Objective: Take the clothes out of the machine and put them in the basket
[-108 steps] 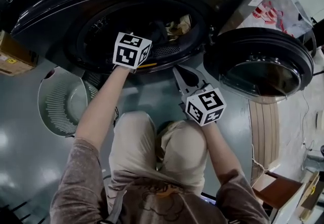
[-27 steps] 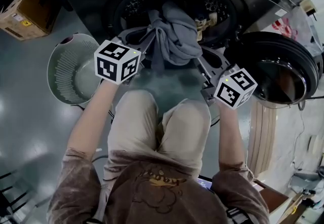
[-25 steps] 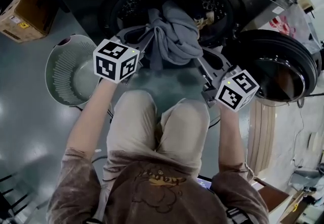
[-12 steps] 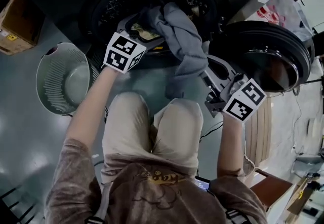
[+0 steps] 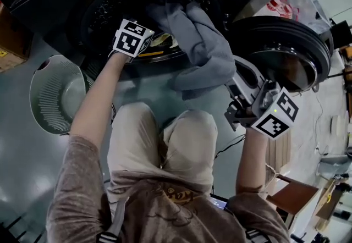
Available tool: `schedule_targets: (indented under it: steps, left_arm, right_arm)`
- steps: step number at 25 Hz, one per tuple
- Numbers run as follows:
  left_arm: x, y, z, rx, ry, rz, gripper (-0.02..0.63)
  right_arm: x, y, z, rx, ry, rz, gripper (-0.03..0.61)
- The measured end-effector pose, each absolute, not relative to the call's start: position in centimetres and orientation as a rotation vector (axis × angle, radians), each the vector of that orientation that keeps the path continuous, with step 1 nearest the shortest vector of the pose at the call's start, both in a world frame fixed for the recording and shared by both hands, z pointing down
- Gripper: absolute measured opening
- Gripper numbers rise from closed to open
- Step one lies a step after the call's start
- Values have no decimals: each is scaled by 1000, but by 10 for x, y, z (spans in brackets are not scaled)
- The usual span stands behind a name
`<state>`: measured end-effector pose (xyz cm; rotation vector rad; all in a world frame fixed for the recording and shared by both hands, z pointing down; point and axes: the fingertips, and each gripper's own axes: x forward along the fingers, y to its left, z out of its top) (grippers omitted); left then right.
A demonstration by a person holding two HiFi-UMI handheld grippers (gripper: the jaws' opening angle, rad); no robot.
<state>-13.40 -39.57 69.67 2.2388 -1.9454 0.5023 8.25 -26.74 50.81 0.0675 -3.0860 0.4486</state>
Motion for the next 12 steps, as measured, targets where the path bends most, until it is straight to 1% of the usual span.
schedule_targets:
  steps: [6, 7, 8, 9, 10, 11, 12]
  left_arm:
    - [-123, -427, 702, 2292, -1892, 559, 505]
    - [-123, -430, 701, 2294, -1897, 549, 496]
    - [-123, -431, 698, 2292, -1910, 516, 376]
    - [-124, -431, 693, 2283, -1933, 456, 216]
    - [-126, -430, 688, 2266, -1957, 384, 145]
    - [-129, -428, 683, 2246, -1977, 322, 112]
    - [-132, -424, 679, 2231, -1991, 278, 101]
  right_arm:
    - [88, -268, 509, 76, -3070, 445, 18]
    - [89, -267, 509, 77, -3065, 441, 18]
    - [89, -267, 511, 80, -3059, 436, 18]
    - [89, -268, 513, 83, -3054, 434, 18]
    - [89, -268, 515, 85, -3051, 437, 18]
    - [89, -270, 517, 85, -3051, 443, 19]
    - [89, -272, 519, 85, -3053, 451, 19]
